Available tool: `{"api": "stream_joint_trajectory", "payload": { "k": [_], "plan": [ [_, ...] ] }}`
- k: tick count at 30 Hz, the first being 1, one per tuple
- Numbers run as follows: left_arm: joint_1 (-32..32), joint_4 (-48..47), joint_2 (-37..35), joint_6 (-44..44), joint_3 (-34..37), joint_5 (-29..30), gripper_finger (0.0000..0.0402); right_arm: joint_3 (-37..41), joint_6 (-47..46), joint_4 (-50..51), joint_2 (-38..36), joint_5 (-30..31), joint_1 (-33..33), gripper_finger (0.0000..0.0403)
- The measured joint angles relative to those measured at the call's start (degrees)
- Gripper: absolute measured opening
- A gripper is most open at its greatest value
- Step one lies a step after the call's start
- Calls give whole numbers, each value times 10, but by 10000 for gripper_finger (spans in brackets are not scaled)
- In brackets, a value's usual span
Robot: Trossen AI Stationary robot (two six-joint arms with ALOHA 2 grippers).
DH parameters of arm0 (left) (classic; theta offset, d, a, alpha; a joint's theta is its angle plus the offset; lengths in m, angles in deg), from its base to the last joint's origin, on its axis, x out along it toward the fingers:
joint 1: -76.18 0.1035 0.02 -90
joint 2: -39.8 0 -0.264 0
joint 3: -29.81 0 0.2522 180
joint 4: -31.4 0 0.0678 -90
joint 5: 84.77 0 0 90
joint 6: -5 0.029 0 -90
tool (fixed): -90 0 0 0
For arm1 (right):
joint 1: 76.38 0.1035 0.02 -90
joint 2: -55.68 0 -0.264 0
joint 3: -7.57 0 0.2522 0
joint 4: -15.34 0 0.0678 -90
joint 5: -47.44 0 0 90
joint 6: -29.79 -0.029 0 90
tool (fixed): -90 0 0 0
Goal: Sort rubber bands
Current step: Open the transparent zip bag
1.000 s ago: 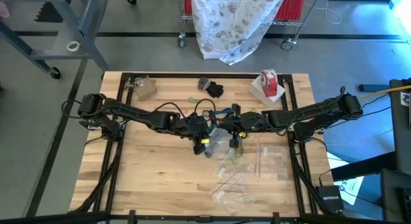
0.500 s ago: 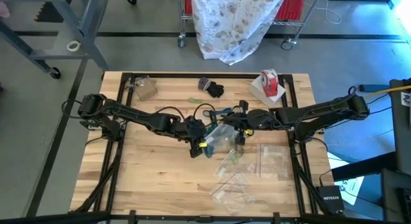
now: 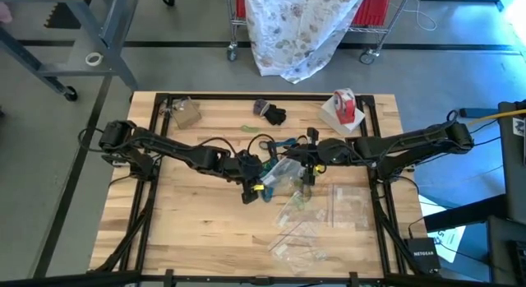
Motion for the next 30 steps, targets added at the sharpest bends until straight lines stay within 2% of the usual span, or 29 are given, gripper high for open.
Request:
{"api": "stream_joint_trajectory", "payload": {
  "k": [8, 12, 17, 21, 26, 30],
  "plan": [
    [35, 28, -40, 30, -3, -16, 131, 0, 5, 15, 5, -17, 0, 0],
    [66, 79, -40, 88, -5, -11, 155, 0, 29, 6, 17, -37, 0, 0],
    [94, 94, -5, 132, -5, -39, 154, 0, 49, -6, 25, -54, 0, 0],
    [91, 107, 11, 138, -5, -75, 146, 0, 56, -6, 25, -61, 0, 0],
    [75, 136, 13, 149, -5, -75, 144, 0, 60, -6, 25, -67, 0, 0],
    [73, 123, 13, 163, -5, -46, 144, 0, 60, -10, 25, -71, 1, 0]
  ]
}}
